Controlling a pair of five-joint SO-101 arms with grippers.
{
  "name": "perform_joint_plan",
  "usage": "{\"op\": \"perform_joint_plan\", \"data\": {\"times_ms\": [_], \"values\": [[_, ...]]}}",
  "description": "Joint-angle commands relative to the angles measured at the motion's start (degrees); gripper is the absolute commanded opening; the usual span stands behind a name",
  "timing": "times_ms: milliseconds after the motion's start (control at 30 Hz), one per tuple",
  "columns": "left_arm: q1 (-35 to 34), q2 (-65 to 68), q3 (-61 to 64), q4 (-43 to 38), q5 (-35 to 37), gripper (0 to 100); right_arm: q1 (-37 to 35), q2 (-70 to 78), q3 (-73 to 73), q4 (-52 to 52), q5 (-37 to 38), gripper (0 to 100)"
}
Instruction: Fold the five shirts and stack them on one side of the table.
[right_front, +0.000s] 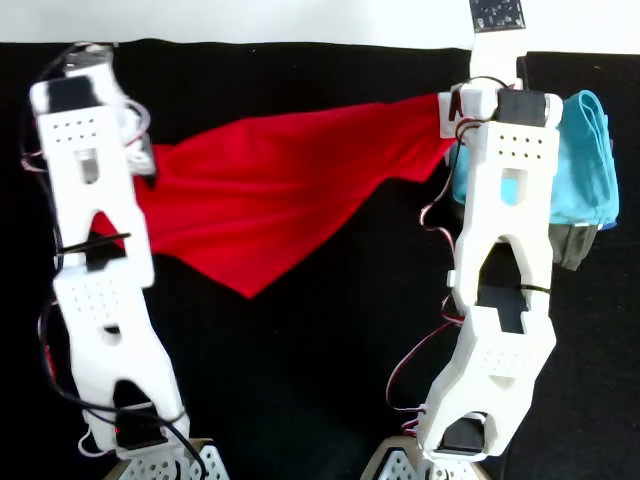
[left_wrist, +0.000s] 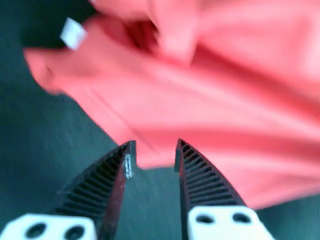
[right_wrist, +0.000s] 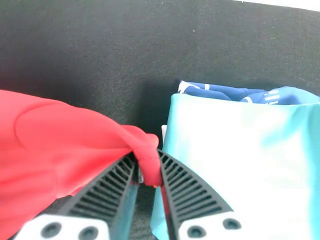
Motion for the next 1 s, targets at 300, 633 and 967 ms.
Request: {"op": "perform_joint_plan", "data": {"times_ms": [300, 633, 967], "values": [[22.8, -33.6, 60.7, -21.4, 4.9, 14, 0.7, -0.5, -2.8, 0.2, 0.5, 0.6], [5.8, -14.3, 50.5, -31.3, -0.2, 14, 0.9, -1.0, -4.0, 13.3, 0.5, 0.6], [1.3, 19.6, -0.2, -17.2, 0.0, 14, -3.1, -0.8, -15.5, 21.8, 0.2, 0.6]]}}
